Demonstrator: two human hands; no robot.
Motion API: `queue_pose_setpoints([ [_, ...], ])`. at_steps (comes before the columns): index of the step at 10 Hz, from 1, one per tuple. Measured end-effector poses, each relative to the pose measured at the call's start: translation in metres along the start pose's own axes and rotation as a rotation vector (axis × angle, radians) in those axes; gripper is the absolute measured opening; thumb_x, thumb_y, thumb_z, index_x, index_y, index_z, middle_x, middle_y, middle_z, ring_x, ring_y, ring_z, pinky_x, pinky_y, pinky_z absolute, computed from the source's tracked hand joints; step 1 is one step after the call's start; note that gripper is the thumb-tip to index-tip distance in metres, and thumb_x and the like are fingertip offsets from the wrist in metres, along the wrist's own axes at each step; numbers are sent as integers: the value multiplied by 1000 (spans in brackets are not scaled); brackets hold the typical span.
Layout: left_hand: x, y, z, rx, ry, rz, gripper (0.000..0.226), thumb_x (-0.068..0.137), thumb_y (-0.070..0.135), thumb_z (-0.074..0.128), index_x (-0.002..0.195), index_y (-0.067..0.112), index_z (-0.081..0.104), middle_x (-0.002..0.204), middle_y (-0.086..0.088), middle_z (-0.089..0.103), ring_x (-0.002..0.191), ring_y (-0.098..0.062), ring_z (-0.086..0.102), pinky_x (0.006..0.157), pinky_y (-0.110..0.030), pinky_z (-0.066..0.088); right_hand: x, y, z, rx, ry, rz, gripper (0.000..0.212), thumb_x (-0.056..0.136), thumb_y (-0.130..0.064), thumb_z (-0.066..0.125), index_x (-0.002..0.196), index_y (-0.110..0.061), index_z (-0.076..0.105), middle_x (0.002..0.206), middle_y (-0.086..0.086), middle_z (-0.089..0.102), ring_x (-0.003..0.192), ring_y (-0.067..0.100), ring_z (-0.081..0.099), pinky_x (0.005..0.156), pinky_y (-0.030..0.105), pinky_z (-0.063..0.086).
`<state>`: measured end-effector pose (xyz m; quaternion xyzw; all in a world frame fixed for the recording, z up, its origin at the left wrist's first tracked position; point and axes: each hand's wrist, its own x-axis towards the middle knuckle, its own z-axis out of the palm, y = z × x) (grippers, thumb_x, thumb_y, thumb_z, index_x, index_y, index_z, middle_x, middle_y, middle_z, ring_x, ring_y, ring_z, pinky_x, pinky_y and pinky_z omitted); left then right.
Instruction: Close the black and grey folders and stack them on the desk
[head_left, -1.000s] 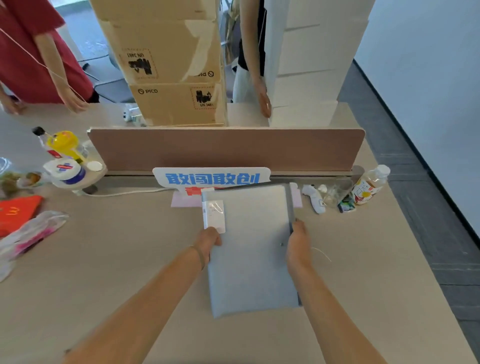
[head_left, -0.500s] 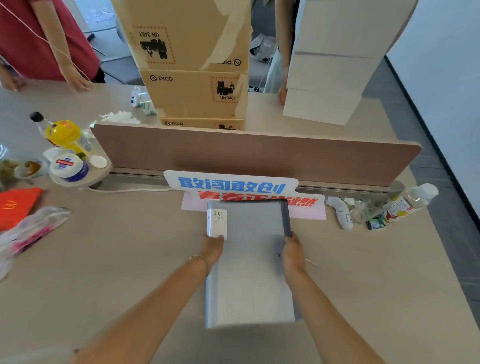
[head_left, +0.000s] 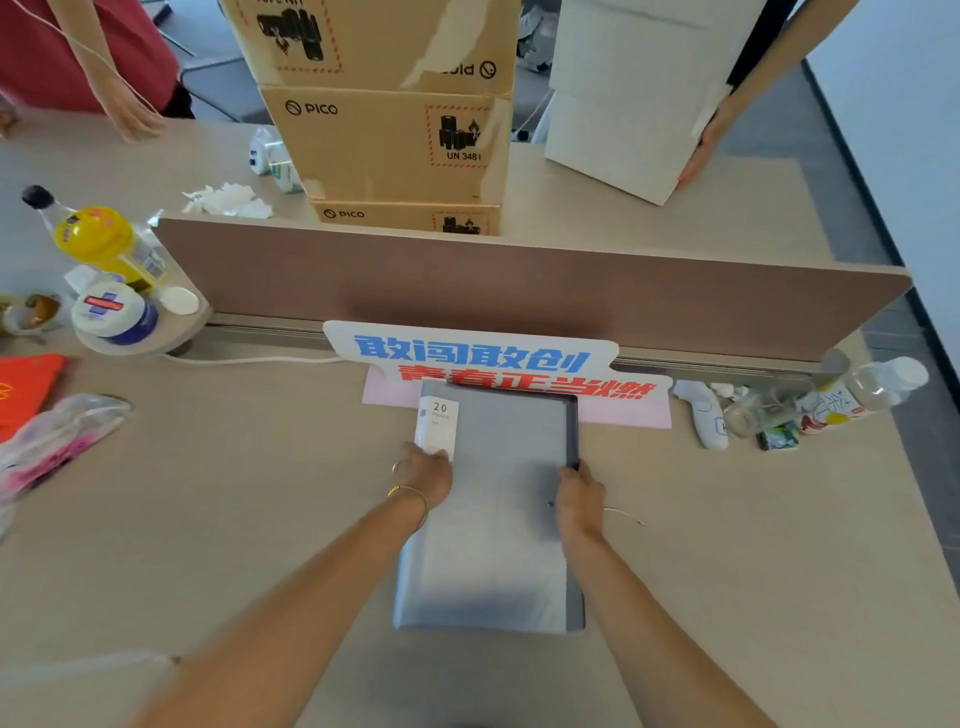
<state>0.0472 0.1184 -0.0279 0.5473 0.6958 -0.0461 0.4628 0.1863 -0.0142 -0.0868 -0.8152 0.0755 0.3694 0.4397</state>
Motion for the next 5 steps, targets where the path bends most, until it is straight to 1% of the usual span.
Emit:
queue_pose_setpoints([
  [1,0,1,2,8,15,-10,44,100,30,45,135,5,40,139,-22,51,124,-40,54,100,-40,42,18,14,4,-43,18,-18,62,76,-41,38,129,-16,58,125,17,59,106,39,60,100,55,49],
  [2,-5,1,2,-15,14,-30,46,99,32,46,136,5,39,140,-23,49,125,-40,53,102,-41,41,8,7,1,-115,-12,-35,68,76,-49,34,134,-21,52,126,17,60,111,41,59,100,56,48],
  [3,-12,2,-1,-60,14,-25,48,98,33,47,138,7,39,140,-22,49,125,-40,52,100,-40,41,-15,-8,-2,-114,-54,-65,63,88,-41,40,148,-21,43,143,14,54,127,39,53,109,53,41],
  [4,-28,1,-11,-93,34,27,53,100,32,47,146,11,32,142,-24,47,129,-40,49,100,-40,39,-48,-27,-13,-38,-71,-135,65,86,-33,45,150,-23,41,147,5,52,131,32,51,113,49,38],
  [5,-49,7,-22,-158,101,211,60,101,32,46,155,17,23,148,-22,44,136,-39,44,108,-45,37,-76,-47,-18,102,-85,-230,52,88,-30,48,140,-27,52,140,-3,57,123,23,54,109,46,43],
])
